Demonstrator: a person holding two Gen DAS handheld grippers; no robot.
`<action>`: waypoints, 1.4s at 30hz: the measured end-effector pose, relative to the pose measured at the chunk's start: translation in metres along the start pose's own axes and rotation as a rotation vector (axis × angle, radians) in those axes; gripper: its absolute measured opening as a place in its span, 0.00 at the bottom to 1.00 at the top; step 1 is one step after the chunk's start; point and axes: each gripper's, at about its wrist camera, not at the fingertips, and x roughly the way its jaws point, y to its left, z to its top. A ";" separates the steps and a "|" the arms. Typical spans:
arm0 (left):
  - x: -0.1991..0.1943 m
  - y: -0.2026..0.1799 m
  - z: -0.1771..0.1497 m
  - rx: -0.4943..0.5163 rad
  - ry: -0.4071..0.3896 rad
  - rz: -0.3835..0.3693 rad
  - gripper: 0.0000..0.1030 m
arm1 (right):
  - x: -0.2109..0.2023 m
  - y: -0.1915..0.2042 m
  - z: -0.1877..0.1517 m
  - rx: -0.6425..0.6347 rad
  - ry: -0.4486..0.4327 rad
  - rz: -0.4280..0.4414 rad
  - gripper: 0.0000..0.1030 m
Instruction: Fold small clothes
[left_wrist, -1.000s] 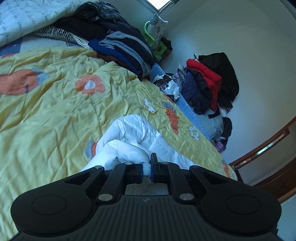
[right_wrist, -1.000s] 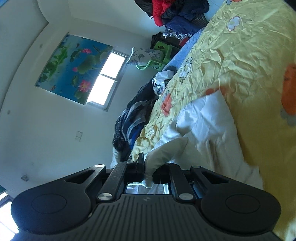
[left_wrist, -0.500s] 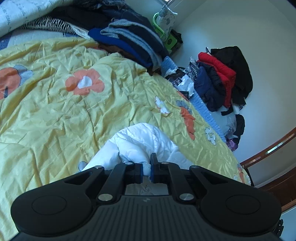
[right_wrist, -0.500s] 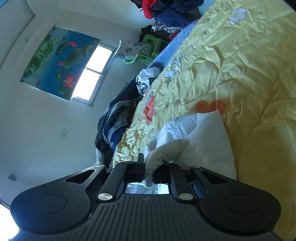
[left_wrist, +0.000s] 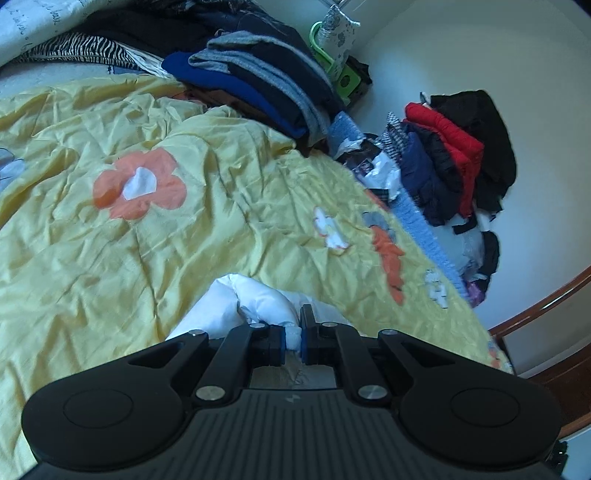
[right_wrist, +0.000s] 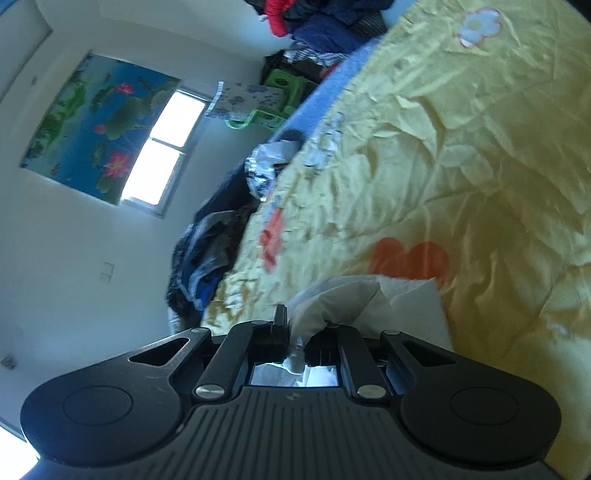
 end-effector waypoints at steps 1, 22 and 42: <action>0.006 0.002 -0.001 -0.005 0.005 0.009 0.07 | 0.004 -0.004 -0.001 0.008 0.004 -0.010 0.13; -0.097 0.027 -0.036 -0.056 -0.294 -0.198 0.96 | -0.089 -0.006 -0.039 0.097 -0.223 0.141 0.89; -0.114 0.092 -0.173 -0.349 -0.189 -0.070 0.96 | -0.158 -0.035 -0.193 0.105 -0.200 -0.028 0.84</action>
